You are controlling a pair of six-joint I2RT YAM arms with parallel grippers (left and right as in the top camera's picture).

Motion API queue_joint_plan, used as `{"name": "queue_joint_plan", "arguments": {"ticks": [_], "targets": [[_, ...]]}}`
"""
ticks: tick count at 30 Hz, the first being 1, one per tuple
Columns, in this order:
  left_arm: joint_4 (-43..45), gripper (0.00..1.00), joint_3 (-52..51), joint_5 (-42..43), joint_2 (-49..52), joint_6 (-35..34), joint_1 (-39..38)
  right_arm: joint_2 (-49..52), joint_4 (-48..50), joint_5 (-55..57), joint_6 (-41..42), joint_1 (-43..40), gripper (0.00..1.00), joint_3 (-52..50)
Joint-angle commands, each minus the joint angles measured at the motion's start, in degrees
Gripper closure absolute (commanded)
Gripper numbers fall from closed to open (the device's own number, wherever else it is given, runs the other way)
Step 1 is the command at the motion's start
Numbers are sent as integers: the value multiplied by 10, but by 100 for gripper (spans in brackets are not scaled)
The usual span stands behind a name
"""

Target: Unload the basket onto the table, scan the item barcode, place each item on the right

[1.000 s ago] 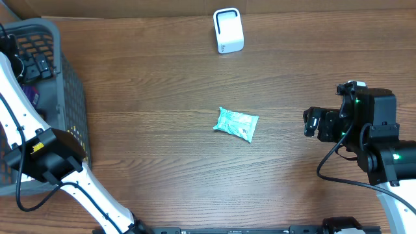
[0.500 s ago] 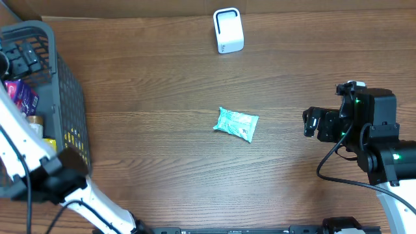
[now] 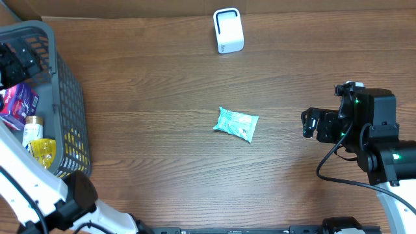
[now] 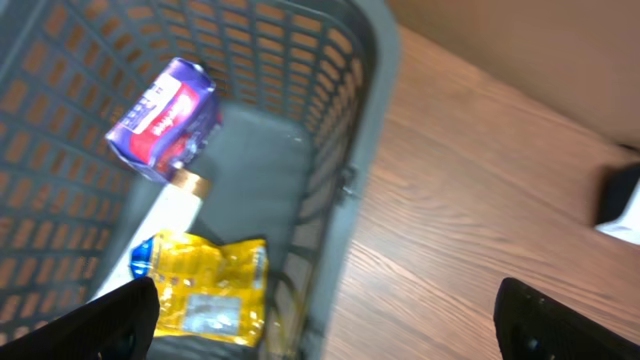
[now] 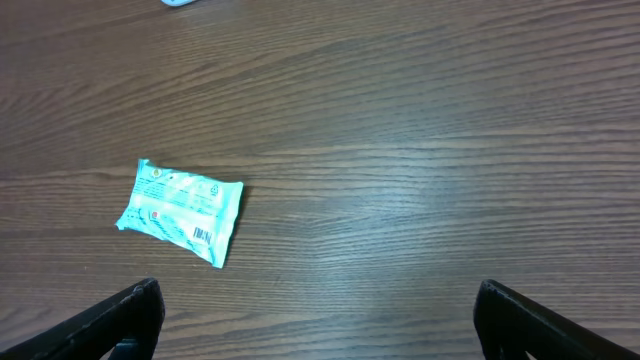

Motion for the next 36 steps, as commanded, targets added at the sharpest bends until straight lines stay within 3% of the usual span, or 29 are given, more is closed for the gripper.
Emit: {"name": "queue_joint_plan", "arguments": {"ticks": [1, 11, 17, 25, 32, 36], "targets": [[-3, 0, -55, 47, -57, -14, -10, 0, 1, -6, 0, 3, 0, 13], [24, 0, -352, 6, -346, -12, -29, 0, 7, -18, 0, 3, 0, 13], [139, 0, -462, -123, -488, -63, -29, 0, 14, -36, 0, 3, 0, 13], [184, 0, -466, -179, -348, -72, 3, 0, 5, -44, 0, 3, 0, 13], [193, 0, -466, -72, -189, -74, 104, 0, -3, -46, 0, 3, 0, 13], [214, 0, -466, -68, -130, -74, 128, 0, -3, -45, -1, 3, 0, 13]]}}
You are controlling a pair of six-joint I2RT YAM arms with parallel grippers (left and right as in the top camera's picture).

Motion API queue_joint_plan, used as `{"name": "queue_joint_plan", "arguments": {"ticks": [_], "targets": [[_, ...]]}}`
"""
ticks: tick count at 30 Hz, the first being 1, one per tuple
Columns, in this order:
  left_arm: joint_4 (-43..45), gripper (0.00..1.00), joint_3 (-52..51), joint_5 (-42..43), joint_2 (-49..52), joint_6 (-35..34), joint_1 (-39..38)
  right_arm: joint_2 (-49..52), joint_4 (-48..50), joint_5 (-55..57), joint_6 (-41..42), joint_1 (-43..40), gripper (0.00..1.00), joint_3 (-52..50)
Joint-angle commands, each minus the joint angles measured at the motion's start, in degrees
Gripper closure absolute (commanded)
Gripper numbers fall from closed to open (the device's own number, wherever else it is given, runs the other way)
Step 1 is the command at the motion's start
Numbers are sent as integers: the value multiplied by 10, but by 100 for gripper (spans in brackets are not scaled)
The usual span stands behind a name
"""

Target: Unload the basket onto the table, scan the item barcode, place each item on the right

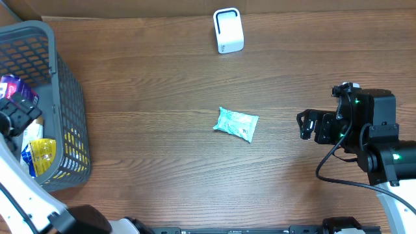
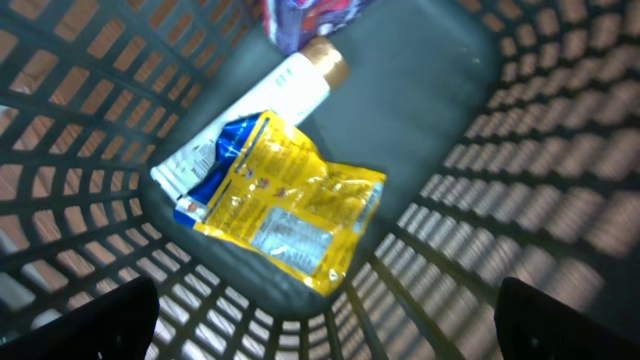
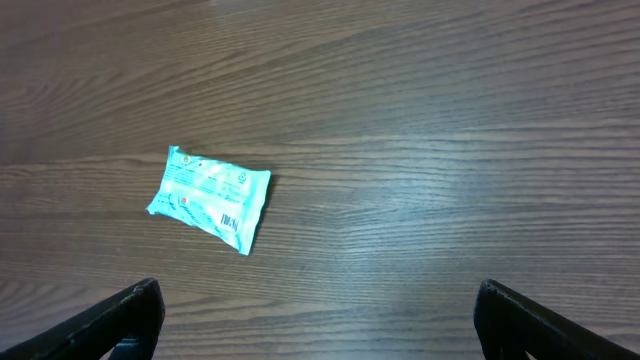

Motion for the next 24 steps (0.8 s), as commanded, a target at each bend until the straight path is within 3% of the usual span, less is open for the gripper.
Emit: {"name": "queue_joint_plan", "arguments": {"ticks": [1, 8, 18, 24], "targets": [[7, 0, 3, 26, 19, -8, 14, 0, 2, -4, -3, 3, 0, 13], [21, 0, -33, 25, 82, -11, 15, 0, 2, -4, -3, 3, 0, 13], [194, 0, -224, 16, 85, -57, 21, 0, -4, -4, -3, 3, 0, 13], [262, 0, -283, -17, 86, -75, 21, 0, -8, -4, -3, 3, 0, 13]]}}
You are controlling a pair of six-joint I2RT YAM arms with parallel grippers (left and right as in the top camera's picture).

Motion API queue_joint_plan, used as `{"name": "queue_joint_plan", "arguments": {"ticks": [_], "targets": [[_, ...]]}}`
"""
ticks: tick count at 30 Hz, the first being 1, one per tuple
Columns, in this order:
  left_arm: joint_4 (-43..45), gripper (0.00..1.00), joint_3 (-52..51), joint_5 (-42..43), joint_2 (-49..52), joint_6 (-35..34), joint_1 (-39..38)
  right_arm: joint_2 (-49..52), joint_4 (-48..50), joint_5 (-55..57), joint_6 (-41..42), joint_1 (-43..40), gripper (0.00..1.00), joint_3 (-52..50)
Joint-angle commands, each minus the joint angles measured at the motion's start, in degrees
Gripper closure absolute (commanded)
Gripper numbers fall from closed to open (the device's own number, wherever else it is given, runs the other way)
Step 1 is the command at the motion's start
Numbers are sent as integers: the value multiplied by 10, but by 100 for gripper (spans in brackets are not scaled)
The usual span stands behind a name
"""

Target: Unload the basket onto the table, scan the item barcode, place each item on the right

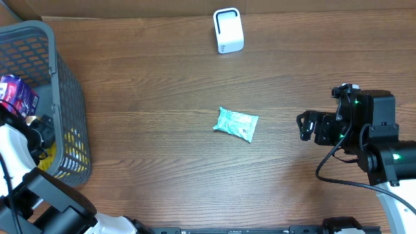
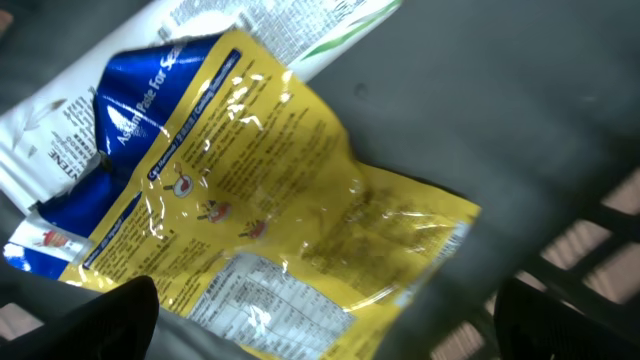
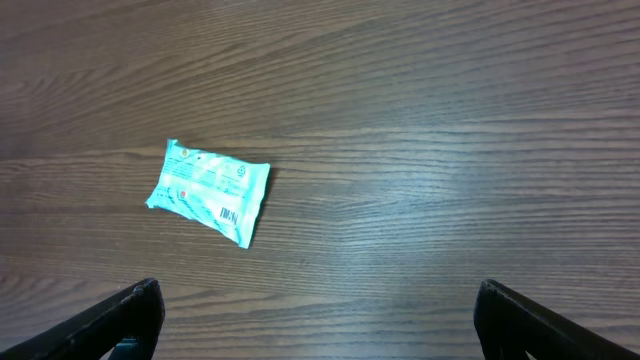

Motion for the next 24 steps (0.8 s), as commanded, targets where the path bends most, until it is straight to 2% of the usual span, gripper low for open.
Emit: {"name": "queue_joint_plan", "arguments": {"ticks": [1, 8, 12, 24], "targets": [[22, 0, -26, -31, 3, -28, 6, 0, 1, -3, -2, 3, 0, 13], [54, 0, -71, -93, 3, -96, 7, 4, 0, -3, -2, 3, 0, 10], [81, 0, -88, -94, 3, -121, 7, 4, -1, -3, -2, 3, 0, 10], [138, 0, -135, -92, 5, -132, 7, 4, -1, -3, -2, 3, 0, 10]]}}
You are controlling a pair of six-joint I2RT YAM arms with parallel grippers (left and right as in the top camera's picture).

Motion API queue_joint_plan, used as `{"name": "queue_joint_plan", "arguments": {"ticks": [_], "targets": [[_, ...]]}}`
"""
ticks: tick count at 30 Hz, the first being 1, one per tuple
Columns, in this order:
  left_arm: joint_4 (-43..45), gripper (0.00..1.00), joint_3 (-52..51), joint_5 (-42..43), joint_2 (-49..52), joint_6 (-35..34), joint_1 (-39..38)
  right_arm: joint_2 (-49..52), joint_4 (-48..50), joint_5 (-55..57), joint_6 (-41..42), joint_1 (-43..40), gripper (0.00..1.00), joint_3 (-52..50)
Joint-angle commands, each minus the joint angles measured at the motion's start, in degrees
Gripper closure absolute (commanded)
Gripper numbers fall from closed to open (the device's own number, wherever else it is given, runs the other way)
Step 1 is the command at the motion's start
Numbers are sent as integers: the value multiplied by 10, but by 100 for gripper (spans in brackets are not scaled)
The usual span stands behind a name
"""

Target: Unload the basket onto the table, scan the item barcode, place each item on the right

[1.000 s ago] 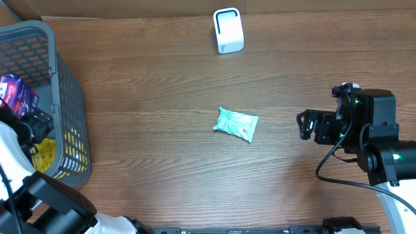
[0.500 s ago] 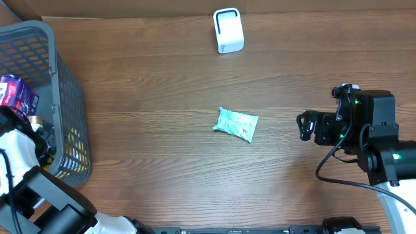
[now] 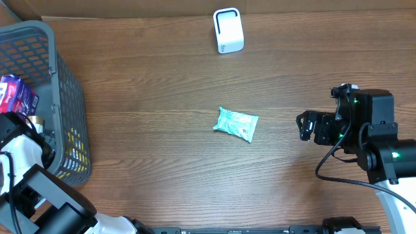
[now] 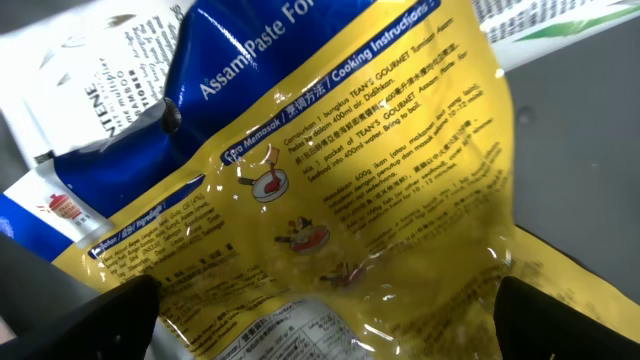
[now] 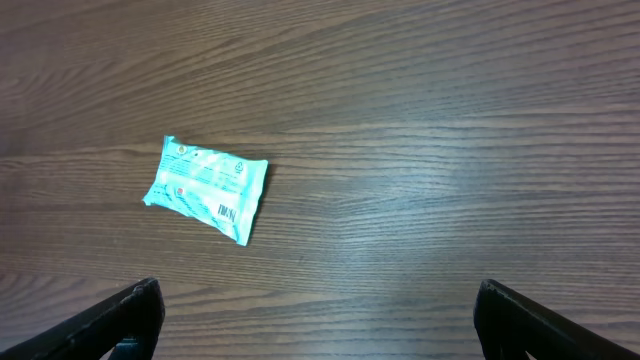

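Observation:
A yellow and blue sauce pouch (image 4: 330, 200) fills the left wrist view, lying in the grey basket (image 3: 67, 97). My left gripper (image 4: 320, 320) is open right down at the pouch, one fingertip at each side of it. A teal packet (image 3: 236, 124) lies mid-table, its barcode face up (image 5: 205, 188). The white scanner (image 3: 228, 30) stands at the far edge. My right gripper (image 5: 318, 320) is open over bare wood, to the right of the teal packet (image 3: 309, 125).
The basket stands at the table's left edge. It also holds a purple packet (image 3: 16, 97) and a white tube (image 4: 80, 60) partly under the pouch. Brown wood table (image 3: 162, 162) lies between basket, teal packet and scanner.
My left gripper is lower and closer to the yellow pouch, whose print now fills the view. The right gripper and the teal packet have barely shifted.
First my left gripper was over the basket's rim, with the purple packet, tube and yellow pouch below. Then it was inside the basket above the pouch, then close over it, and now right at it. My right gripper stayed open beside the teal packet.

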Motion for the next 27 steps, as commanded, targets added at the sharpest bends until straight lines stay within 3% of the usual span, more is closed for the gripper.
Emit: {"name": "queue_joint_plan", "arguments": {"ticks": [1, 13, 14, 17, 19, 21, 27], "targets": [[13, 1, -21, -9, 5, -14, 3, -1, 1, -3, -3, 3, 0, 10], [64, 2, -69, -9, 26, -14, 3, -1, -2, -3, -3, 3, 0, 10], [64, 10, -70, -9, 31, -14, 3, -1, -2, -3, -3, 3, 0, 10], [64, 66, -70, -6, 47, -14, 3, -1, -2, -3, -3, 3, 0, 10], [64, 83, -70, -7, 57, -14, 3, -1, -2, -3, -3, 3, 0, 10], [64, 95, -70, -6, 59, -14, 3, -1, -2, -3, -3, 3, 0, 10], [64, 96, -68, 1, 58, -12, 3, -1, -4, -3, -2, 3, 0, 10]]}}
